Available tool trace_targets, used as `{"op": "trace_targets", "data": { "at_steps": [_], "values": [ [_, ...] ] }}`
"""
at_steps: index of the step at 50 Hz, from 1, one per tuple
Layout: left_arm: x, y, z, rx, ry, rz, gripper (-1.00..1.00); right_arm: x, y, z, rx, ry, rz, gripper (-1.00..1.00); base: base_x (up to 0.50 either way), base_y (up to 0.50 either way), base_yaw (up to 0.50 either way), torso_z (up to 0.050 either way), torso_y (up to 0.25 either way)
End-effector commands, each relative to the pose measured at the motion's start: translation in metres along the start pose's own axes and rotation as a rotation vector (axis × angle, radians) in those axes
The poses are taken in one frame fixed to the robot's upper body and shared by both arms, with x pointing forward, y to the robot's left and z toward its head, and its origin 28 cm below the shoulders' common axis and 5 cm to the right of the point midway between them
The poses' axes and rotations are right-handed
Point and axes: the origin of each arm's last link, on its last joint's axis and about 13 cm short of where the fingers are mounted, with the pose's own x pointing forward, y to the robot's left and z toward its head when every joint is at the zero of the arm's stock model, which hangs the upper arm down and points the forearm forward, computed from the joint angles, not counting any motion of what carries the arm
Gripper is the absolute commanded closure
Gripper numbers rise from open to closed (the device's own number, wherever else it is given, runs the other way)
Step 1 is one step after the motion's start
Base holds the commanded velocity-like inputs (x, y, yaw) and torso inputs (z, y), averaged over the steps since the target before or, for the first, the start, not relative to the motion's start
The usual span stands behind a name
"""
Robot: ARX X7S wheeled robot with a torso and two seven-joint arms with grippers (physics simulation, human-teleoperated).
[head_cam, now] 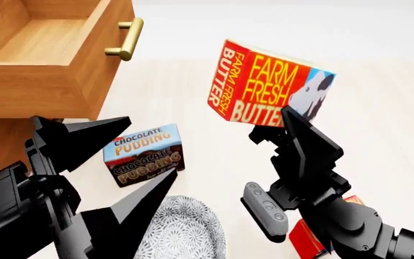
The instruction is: Put the butter at the front in the top drawer of the cabinet and close it.
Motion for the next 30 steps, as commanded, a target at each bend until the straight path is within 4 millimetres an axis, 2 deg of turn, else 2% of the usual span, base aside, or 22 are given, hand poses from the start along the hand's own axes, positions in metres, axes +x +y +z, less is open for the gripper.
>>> {"op": "trace_targets", "data": {
  "at_steps": [1,12,30],
  "values": [
    [-0.002,-0.005,0.020,-0.025,0.042,0.002,-1.00,0.006,0.000,-0.003,-0.025,-0.007,-0.026,1.00,0.00,0.00,0.00,0.000,0.000],
    [0.008,-0.005,0.035,0.102,0.108,0.045,-1.00,0.006,-0.004,0.000,-0.022,-0.015,-0.024,1.00,0.00,0.00,0.00,0.001,0.001],
    [0.025,-0.002,0.045,0.124,0.218,0.076,-1.00,0.007,-0.009,0.000,-0.028,-0.025,-0.028,1.00,0.00,0.00,0.00,0.000,0.001]
  ]
}}
